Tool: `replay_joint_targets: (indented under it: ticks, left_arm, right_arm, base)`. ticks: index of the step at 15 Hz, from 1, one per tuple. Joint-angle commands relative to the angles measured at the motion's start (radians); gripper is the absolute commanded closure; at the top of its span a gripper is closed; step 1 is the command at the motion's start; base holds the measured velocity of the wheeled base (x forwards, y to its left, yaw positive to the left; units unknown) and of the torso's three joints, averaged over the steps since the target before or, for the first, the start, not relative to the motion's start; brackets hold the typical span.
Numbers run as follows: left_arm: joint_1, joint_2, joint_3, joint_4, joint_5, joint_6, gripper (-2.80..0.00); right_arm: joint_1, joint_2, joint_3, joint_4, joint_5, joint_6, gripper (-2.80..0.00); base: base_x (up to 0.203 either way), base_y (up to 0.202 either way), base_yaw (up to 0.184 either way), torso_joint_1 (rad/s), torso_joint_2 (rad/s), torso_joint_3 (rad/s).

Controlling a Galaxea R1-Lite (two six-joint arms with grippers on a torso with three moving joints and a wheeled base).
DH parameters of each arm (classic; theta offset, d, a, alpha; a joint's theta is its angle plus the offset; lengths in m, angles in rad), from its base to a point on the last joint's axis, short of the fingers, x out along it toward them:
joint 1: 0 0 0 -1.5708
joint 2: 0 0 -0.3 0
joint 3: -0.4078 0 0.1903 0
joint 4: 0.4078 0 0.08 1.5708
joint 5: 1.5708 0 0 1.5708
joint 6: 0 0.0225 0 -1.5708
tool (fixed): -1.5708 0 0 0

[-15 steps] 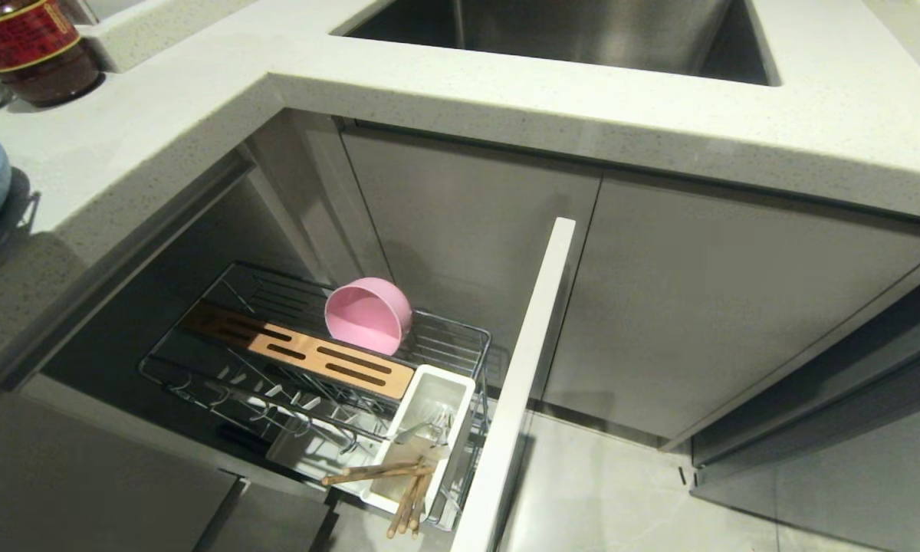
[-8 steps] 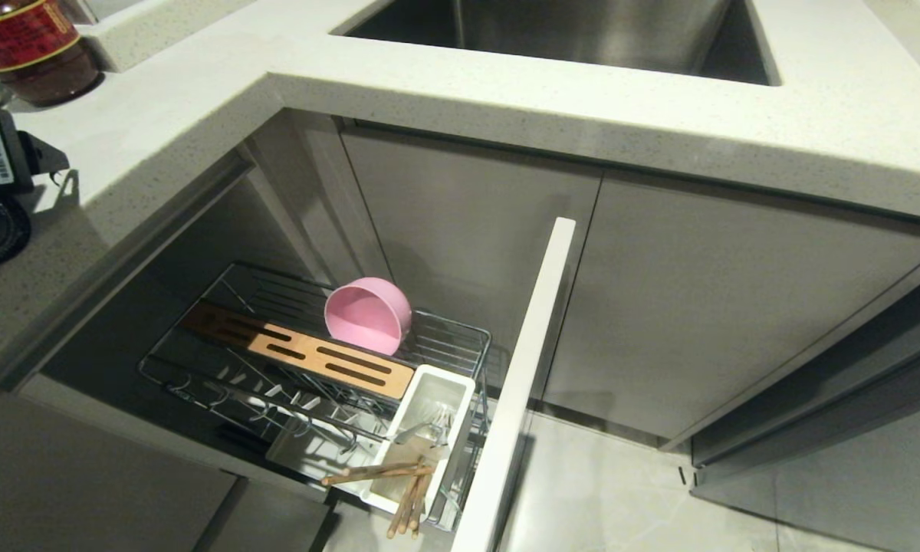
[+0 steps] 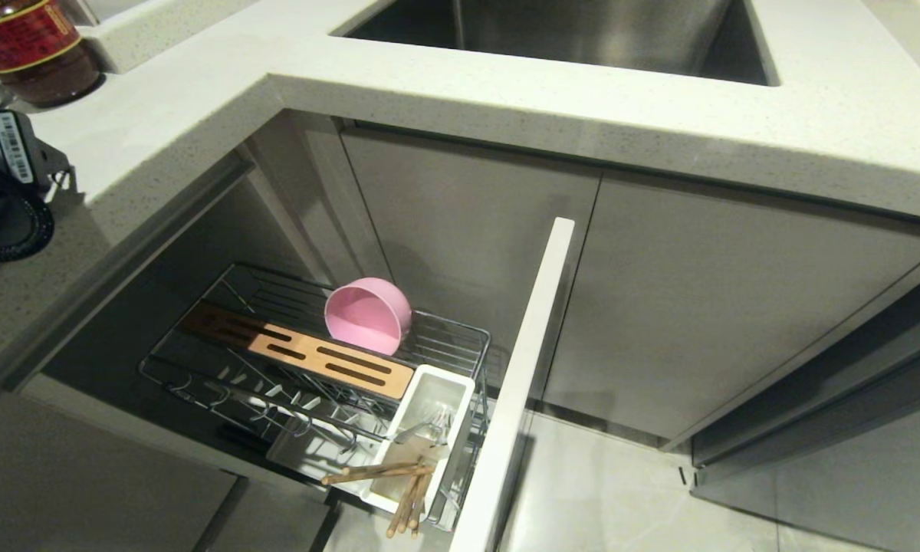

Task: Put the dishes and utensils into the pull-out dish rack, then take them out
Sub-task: Pick up the plate and place it in the cupboard

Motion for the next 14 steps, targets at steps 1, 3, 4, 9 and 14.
replay_joint_targets:
  ticks: [1,3,4,9,14]
  left_arm:
    - [0.013,0.016,-0.001,0.005,0.003,-0.005,0.00]
    - [0.011,0.016,0.001,0.006,0.003,-0.006,0.00]
    - [0.013,0.014,0.002,0.005,0.003,-0.006,0.00]
    - [0.010,-0.026,0.006,0.002,-0.006,-0.006,0.00]
    - [0.007,-0.141,0.027,-0.216,-0.052,0.019,0.00]
  right_arm:
    - [0.000,-0.001,0.026,-0.001,0.000,0.000,0.00]
    - [0.000,-0.001,0.026,-0.001,0.000,0.000,0.00]
    - [0.000,-0.001,0.026,-0.001,0.000,0.000,0.00]
    - [0.000,-0.001,0.026,-0.001,0.000,0.000,0.00]
    - [0.000,-0.001,0.026,-0.001,0.000,0.000,0.00]
  base:
    - [0.000,0.000,0.000,0.000,0.00,0.000]
    - [0.000,0.000,0.000,0.000,0.00,0.000]
    - [0.000,0.000,0.000,0.000,0.00,0.000]
    - [0.000,0.000,0.000,0.000,0.00,0.000]
    - [0.000,0.000,0.000,0.000,0.00,0.000]
